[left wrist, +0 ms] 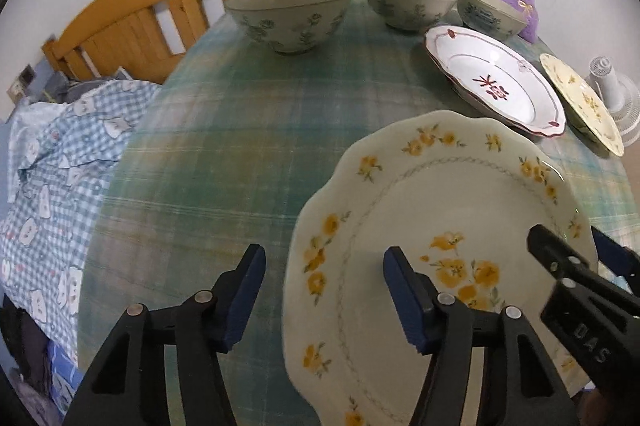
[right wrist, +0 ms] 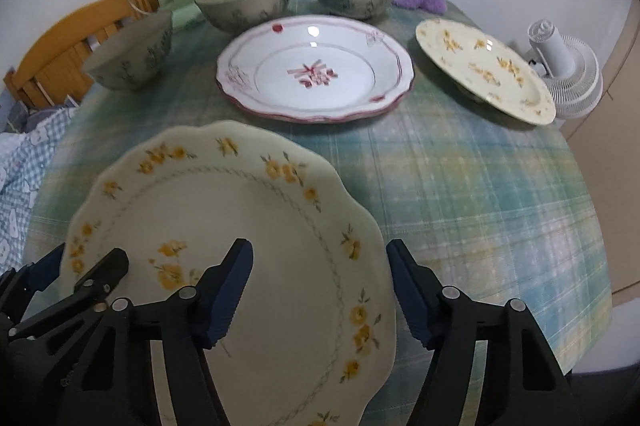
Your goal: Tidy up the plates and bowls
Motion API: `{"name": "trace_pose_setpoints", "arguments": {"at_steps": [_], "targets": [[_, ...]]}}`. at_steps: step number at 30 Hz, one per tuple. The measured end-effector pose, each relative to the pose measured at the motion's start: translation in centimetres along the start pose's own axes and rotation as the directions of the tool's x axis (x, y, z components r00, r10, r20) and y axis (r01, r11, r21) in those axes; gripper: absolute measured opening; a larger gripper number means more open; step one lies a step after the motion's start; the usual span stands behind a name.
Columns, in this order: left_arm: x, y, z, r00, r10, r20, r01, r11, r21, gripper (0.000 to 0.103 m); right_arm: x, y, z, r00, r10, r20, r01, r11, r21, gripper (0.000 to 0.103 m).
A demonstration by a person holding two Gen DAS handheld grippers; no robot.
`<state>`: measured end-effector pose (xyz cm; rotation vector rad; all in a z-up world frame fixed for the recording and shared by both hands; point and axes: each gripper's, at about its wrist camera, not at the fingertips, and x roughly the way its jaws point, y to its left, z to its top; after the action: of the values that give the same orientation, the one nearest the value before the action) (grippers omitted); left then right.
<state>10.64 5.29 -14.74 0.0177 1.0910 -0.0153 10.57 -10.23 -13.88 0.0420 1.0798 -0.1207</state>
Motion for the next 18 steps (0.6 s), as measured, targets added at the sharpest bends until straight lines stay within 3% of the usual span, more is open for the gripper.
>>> {"name": "trace_pose_setpoints", "arguments": {"at_steps": [7,18], "targets": [[0.4,-0.7,0.5,0.998,-0.059,-0.015,0.060,0.997,0.044,0.058,1.1,-0.4,0.0,0.999,-0.005,-0.041,0.006,1.000,0.021,0.064],[0.4,-0.8,1.3,0.995,-0.078,-0.063,0.083,0.994,0.069,0.057,1.0,-0.7,0.5,0.997,-0.013,-0.082,0.019,0.998,0.064,0.064]]}}
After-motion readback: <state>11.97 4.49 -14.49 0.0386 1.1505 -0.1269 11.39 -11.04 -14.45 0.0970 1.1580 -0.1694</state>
